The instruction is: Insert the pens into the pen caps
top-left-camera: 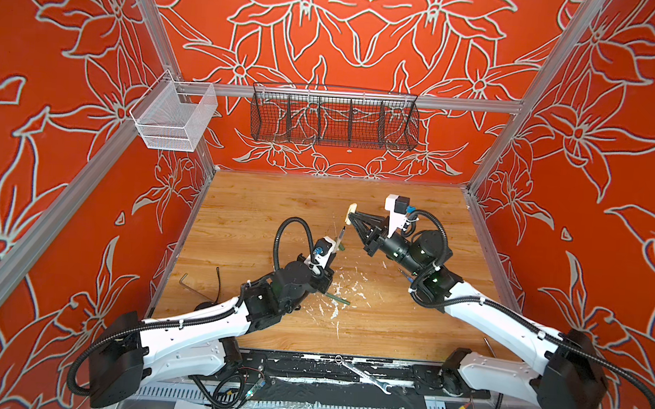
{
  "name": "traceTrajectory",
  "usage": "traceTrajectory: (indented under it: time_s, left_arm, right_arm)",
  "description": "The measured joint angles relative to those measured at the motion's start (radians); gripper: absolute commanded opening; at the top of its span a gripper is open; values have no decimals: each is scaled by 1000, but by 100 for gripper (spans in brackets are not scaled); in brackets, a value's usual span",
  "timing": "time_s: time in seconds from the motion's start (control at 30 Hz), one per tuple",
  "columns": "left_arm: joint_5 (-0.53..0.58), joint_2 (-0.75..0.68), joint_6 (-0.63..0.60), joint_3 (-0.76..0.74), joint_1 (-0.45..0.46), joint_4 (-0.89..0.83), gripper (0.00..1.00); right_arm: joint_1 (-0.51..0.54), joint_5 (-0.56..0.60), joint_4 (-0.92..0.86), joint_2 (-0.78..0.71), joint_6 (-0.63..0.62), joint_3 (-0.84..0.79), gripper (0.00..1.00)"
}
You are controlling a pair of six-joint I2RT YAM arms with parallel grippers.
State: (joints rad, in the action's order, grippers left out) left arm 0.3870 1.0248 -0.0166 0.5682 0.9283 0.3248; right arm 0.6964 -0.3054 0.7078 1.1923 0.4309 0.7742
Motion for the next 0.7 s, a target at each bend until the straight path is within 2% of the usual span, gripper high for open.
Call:
traceTrajectory:
  time_s: [0.37,0.7]
  left_arm:
    - [0,-15,0,0,0,-2,0]
    - [0,-15,3,0,0,-2,0]
  right_arm:
    - [0,-2,35,56,34,-1,5]
    - [0,-9,53,40,44,-1,5]
